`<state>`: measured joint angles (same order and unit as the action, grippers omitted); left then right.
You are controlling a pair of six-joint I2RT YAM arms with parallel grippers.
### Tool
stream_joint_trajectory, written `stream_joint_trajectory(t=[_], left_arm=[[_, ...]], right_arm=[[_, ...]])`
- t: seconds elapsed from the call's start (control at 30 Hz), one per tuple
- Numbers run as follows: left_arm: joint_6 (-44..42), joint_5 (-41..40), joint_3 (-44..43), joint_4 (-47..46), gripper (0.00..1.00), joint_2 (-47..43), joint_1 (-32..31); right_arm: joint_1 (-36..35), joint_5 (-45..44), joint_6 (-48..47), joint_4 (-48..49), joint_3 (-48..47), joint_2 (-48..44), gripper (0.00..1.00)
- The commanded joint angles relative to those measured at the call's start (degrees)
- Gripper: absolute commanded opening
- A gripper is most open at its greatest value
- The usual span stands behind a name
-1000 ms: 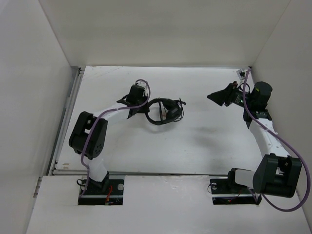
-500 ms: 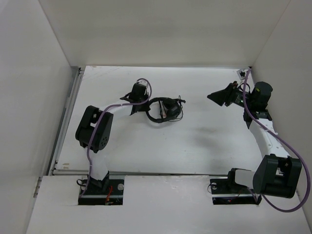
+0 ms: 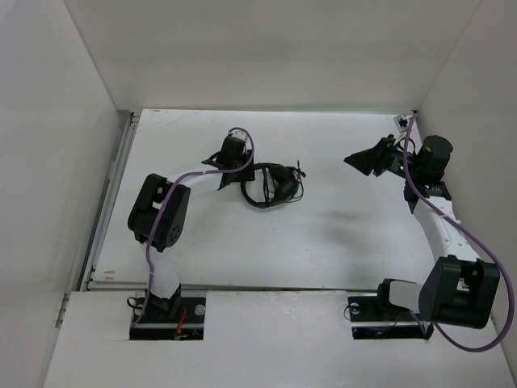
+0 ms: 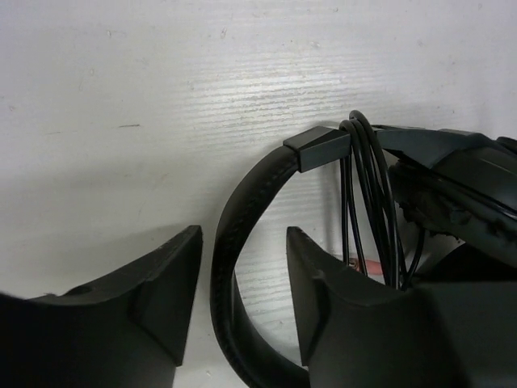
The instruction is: Wrap the headphones
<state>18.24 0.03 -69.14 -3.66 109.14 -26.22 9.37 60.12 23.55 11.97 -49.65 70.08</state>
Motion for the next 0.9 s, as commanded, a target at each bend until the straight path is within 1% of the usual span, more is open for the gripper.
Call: stream_joint_trajectory(t=[0.0, 0.13, 0.2, 0.3, 0.33, 0.4, 0.5, 0.53, 0.63, 0.67, 0.7, 0.77, 0.8, 0.83, 0.87], left_arm=[[-0.22, -0.82, -2.22, -1.35, 0.46, -0.15, -0.46], [-0.66, -0.56, -1.87, 1.02, 0.54, -3.66, 0.33], [-1.10, 0.49, -1.96, 2.95, 0.54, -6.56, 1.21], [-3.46, 4.70, -2.48, 5.50, 0.55, -13.49, 2.44], [-4.87, 6.54, -2.92, 6.55, 0.57, -16.21, 2.62], [-7.77, 10.23, -4.15, 8.92, 0.64, -21.58, 2.62], [-10.85, 13.32, -7.22, 14.45, 0.75, -28.61, 2.97], [-12.07, 13.41, -8.19, 16.99, 0.82, -31.24, 3.58], [-14.28, 13.33, -7.68, 21.23, 0.99, -37.40, 7.79], [-14.63, 13.15, -6.71, 22.11, 1.00, -39.34, 10.07], [-15.16, 13.32, -5.31, 23.60, 1.00, -41.88, 14.09], [-15.95, 13.50, -3.99, 24.92, 1.00, -44.35, 19.55], [-16.74, 13.59, -3.37, 25.63, 1.00, -45.41, 22.54], [-17.62, 13.33, -2.93, 26.50, 1.00, -46.12, 25.44], [-18.76, 13.24, -2.75, 27.64, 1.00, -46.47, 28.17]], right_arm=[[0.35, -0.09, -0.79, 0.95, 0.52, -1.62, 0.54], [0.26, -0.09, -1.40, 0.08, 0.61, -1.88, 0.54], [0.17, -0.70, -2.28, -0.71, 0.69, -2.23, 0.54], [0.35, -2.80, -4.73, -3.69, 0.52, -3.20, 0.54], [0.52, -4.03, -6.05, -5.10, 0.34, -3.63, 0.53], [1.14, -7.98, -10.00, -9.57, -0.53, -4.60, 0.53], [1.75, -18.51, -18.95, -19.94, -3.08, -6.62, 0.53], [1.93, -22.98, -22.90, -23.62, -3.87, -7.58, 0.53], [2.80, -32.14, -30.56, -31.19, -4.67, -9.96, 0.54], [3.50, -34.60, -32.41, -33.30, -4.76, -10.75, 0.54], [5.08, -37.76, -34.43, -35.33, -4.58, -12.24, 0.54], [8.15, -39.54, -35.59, -36.83, -4.23, -14.26, 0.57], [10.08, -40.16, -36.20, -37.88, -4.14, -14.97, 0.60], [11.84, -40.34, -36.73, -39.37, -4.23, -15.32, 0.65], [13.69, -39.73, -37.34, -41.56, -4.75, -15.24, 1.00]])
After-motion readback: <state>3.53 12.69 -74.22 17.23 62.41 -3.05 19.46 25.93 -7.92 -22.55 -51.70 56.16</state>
